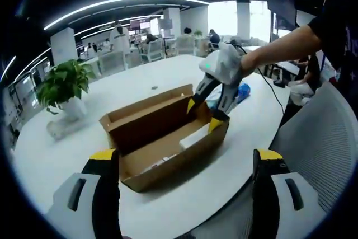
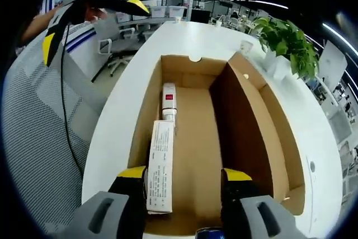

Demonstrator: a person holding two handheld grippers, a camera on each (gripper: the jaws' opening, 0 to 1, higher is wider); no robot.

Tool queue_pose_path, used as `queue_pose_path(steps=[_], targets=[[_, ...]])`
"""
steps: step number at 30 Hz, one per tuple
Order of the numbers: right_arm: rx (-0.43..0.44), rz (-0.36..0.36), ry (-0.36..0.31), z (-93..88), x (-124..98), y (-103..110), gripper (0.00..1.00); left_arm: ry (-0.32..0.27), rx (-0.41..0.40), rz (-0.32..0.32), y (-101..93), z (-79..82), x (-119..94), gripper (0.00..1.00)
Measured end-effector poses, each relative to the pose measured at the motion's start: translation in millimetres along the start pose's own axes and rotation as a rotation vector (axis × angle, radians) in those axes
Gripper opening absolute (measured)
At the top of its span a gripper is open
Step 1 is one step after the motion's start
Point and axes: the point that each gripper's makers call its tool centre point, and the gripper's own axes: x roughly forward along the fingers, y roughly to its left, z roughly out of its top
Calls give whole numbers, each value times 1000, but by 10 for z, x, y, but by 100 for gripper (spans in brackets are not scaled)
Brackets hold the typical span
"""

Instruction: Operate the shoe box by opening the lid, removing the specified soft item, and placing it in the target area until the item is outside and the box remains undamaged.

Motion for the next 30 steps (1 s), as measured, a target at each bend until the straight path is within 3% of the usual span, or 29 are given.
queue_pose_path(steps=[8,18,30], targets=[[-14,19,17,-11,89,50,43,-16,-30,43,-51,-80,-121,99],[-64,66,32,-19,164,225,16,-30,-24,52,-94,-36,-138,99],[-74,26,11,24,53,188,14,-29,-22,32,-163,-57,-97,99]])
